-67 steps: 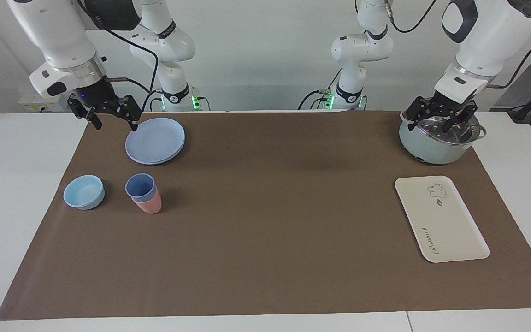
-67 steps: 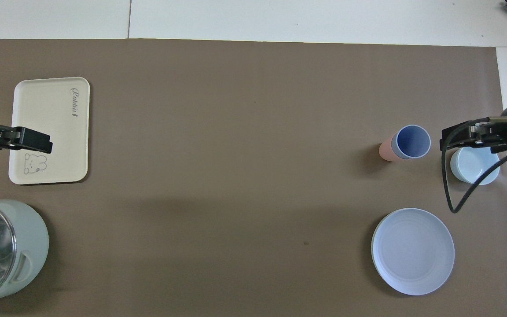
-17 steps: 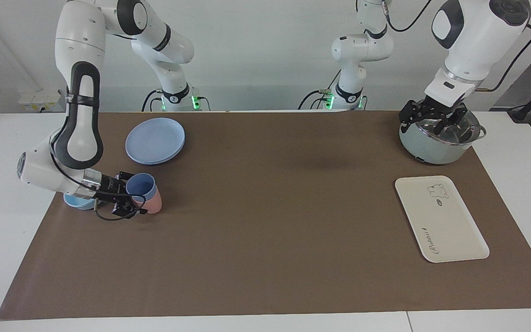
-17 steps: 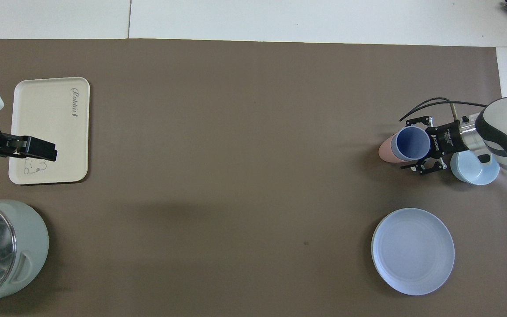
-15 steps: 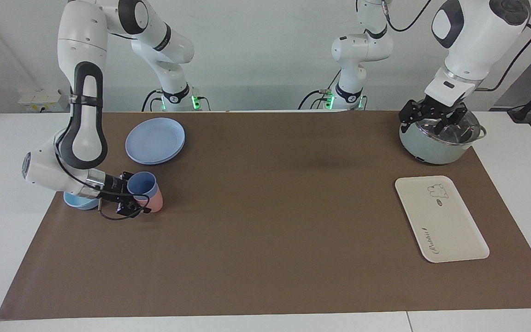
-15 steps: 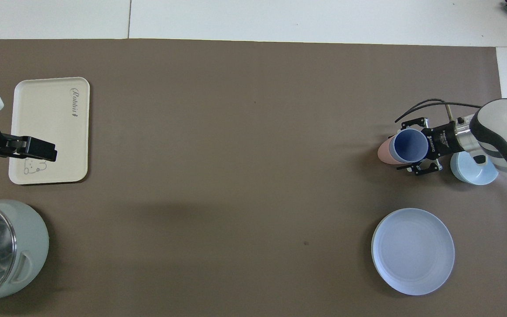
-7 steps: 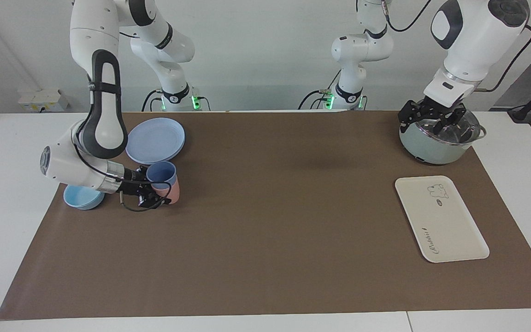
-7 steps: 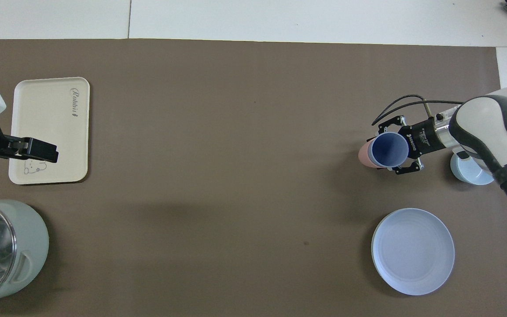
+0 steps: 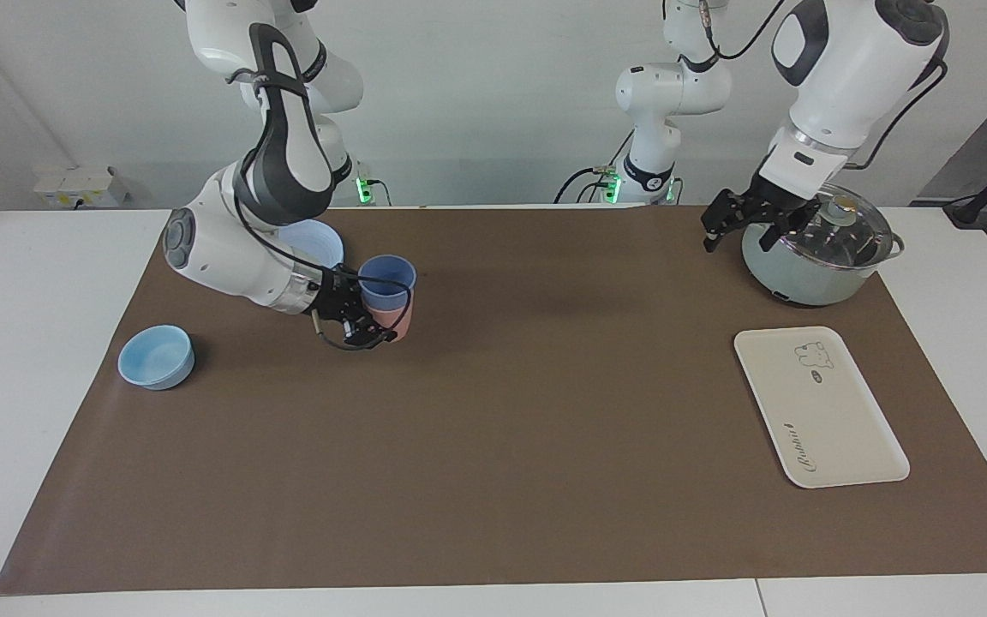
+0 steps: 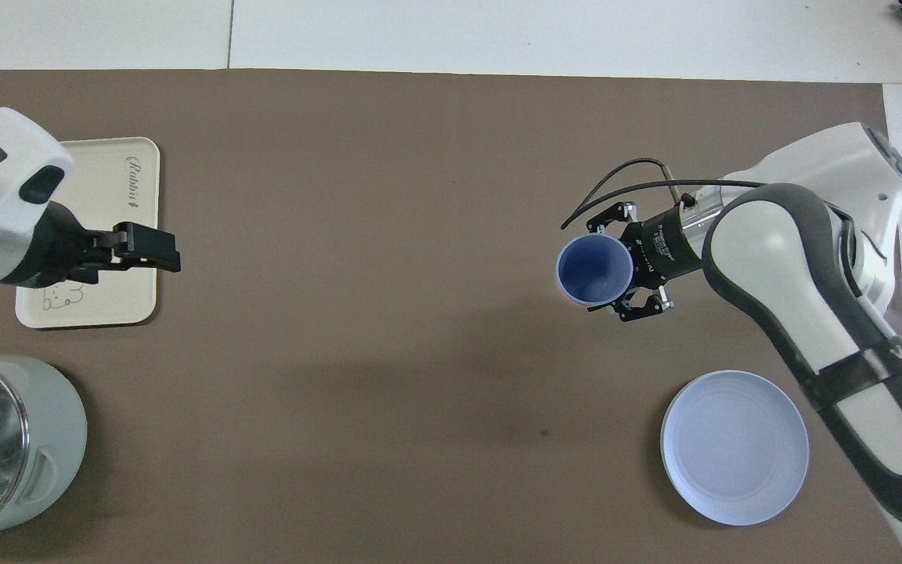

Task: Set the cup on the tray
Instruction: 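Lift the nested cups with the right gripper while the left gripper approaches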

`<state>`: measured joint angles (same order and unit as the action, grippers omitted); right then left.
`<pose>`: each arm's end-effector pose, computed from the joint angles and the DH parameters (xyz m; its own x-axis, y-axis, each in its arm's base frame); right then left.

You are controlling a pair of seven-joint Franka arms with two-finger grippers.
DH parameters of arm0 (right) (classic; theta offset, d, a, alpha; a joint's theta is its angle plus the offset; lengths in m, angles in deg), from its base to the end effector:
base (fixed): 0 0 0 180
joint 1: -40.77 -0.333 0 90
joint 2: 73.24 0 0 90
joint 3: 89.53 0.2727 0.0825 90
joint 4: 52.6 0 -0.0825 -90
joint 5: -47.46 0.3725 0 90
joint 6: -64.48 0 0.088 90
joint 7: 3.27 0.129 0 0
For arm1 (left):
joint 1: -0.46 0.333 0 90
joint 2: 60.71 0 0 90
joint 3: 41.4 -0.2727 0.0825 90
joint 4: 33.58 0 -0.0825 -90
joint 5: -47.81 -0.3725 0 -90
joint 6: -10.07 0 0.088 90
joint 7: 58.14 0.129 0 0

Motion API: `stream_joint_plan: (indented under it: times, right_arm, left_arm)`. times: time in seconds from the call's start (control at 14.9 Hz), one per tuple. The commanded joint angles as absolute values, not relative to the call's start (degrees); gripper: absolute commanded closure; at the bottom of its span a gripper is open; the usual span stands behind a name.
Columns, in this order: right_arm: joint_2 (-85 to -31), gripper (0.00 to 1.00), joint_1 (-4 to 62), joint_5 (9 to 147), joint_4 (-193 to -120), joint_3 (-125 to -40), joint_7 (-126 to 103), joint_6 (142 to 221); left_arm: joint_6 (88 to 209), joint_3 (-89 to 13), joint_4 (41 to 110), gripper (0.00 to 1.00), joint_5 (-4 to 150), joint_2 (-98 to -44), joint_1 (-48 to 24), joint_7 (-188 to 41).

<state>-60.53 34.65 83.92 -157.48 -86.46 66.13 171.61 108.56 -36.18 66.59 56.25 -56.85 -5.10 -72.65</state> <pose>0.5643 0.1489 0.3564 0.2061 -0.7849 -0.5844 -0.9609 -0.2752 0.0307 0.5235 -0.1179 0.5271 0.9965 0.0841 0.0001 0.0832 -0.9860 0.1445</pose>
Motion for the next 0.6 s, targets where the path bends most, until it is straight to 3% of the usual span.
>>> stream_joint_plan:
  times: [0.0, 0.2, 0.34, 0.54]
  right_arm:
    - [-61.02, 1.0, 32.0, 85.43, -155.0, -86.71, 73.86, 172.06]
    - [-61.72, 1.0, 29.8, 85.34, -152.89, -86.54, 79.42, 172.06]
    - [-62.51, 1.0, 28.47, 84.64, -152.88, -86.54, 81.62, 172.06]
    - [-62.69, 1.0, 26.37, 84.38, -153.76, -86.54, 83.29, 176.34]
  left_arm:
    - [112.45, -36.74, 68.81, 0.0, 57.92, -55.0, -12.17, -84.81]
    - [117.54, -36.74, 68.9, 0.0, 57.92, -55.0, -20.7, -97.91]
    - [127.79, -36.74, 71.69, 0.0, 57.92, -55.0, -24.84, -104.69]
    - [136.35, -36.74, 72.5, 0.0, 60.45, -55.43, -26.0, -110.25]
